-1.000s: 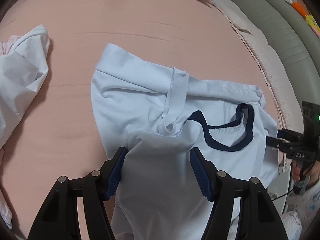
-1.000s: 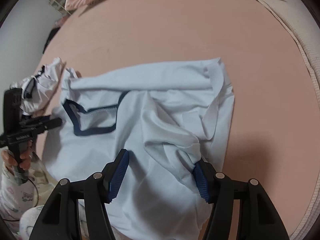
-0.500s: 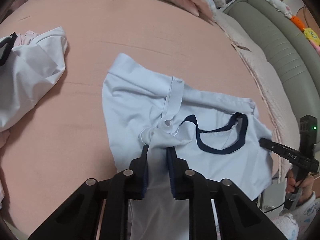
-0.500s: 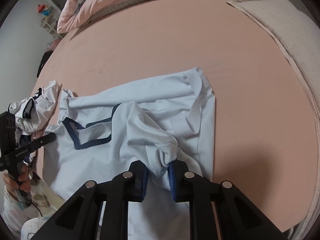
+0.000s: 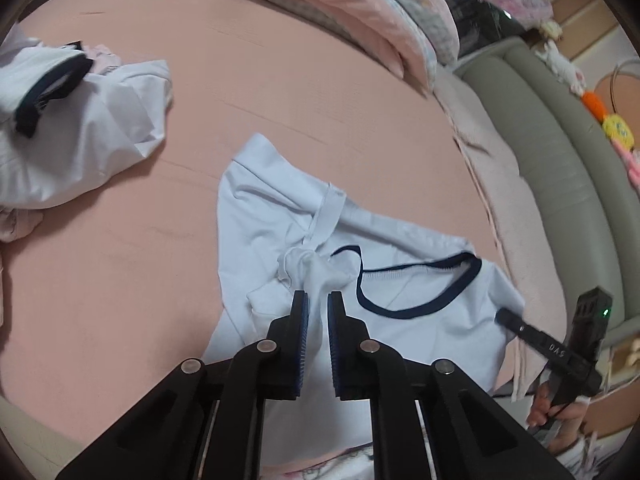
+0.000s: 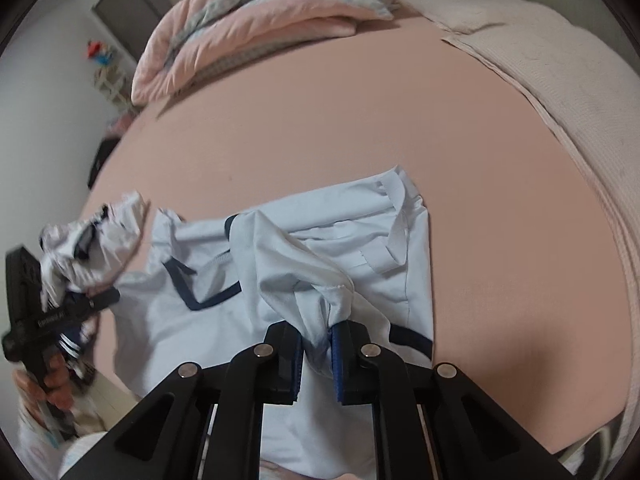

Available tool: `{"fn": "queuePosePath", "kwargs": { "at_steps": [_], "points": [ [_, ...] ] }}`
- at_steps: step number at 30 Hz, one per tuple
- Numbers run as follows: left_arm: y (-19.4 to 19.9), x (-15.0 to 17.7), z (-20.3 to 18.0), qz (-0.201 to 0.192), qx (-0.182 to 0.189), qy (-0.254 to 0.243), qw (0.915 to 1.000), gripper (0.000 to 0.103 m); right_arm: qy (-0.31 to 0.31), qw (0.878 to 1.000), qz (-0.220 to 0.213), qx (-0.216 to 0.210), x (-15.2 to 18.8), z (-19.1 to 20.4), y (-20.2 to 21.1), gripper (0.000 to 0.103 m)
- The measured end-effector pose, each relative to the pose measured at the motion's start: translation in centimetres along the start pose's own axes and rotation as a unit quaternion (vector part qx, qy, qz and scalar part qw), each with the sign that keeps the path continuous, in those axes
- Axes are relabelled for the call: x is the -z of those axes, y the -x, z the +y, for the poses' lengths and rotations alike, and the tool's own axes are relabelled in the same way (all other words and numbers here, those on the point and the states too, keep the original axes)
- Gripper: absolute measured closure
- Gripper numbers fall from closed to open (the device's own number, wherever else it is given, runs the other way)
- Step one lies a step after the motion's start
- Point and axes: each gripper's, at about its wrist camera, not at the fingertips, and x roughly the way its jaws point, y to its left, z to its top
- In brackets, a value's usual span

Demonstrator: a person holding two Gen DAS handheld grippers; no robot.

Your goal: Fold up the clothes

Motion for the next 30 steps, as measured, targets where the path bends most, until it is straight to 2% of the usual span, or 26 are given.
{"fn": "queuePosePath", "kwargs": {
  "at_steps": [4, 7, 11, 14, 17, 19, 20, 24, 30],
  "points": [
    [-0.1, -0.2, 0.7, -0.002, 0.008, 0.018, 0.9998, 0.097, -0.045, 0.998, -0.011, -0.034, 0.4, -1.2, 0.5, 0.094],
    [-0.6, -0.3, 1.0, 0.012, 0.001, 0.014, 0.9998, 0.097, -0.045, 0.998, -0.010, -0.038, 0.5, -1.1, 0.4, 0.094],
    [-0.7, -1.1, 0.1, 0.019, -0.016, -0.032, 0.9992, 0.096, -0.023, 0.999, -0.013, -0.037, 0.3, -0.5, 0.6, 0.094],
    [-1.4, -2.0, -0.8, 0.049, -0.048, -0.072, 0.9950, 0.093, -0.006, 0.999, -0.010, -0.034, 0.2, -0.1, 0.9, 0.094],
    [-2.8, -2.6, -1.3, 0.078, -0.074, -0.114, 0.9876, 0.078, -0.003, 0.999, -0.006, -0.035, 0.2, 0.0, 1.1, 0.094],
    [-4.0, -2.8, -1.4, 0.096, -0.087, -0.131, 0.9829, 0.053, -0.006, 0.999, -0.006, -0.037, 0.2, -0.1, 1.3, 0.094],
    [-4.4, -2.9, -1.4, 0.099, -0.089, -0.130, 0.9826, 0.051, -0.007, 0.999, -0.006, -0.038, 0.3, -0.1, 1.3, 0.094],
    [-6.1, -3.0, -1.2, 0.122, -0.050, -0.119, 0.9841, 0.051, -0.013, 0.999, -0.001, -0.043, 0.4, -0.3, 1.2, 0.094],
    [-8.3, -2.4, -0.7, 0.119, -0.037, -0.096, 0.9875, 0.053, -0.012, 0.999, 0.002, -0.044, 0.5, -0.2, 1.0, 0.094]
  ]
}}
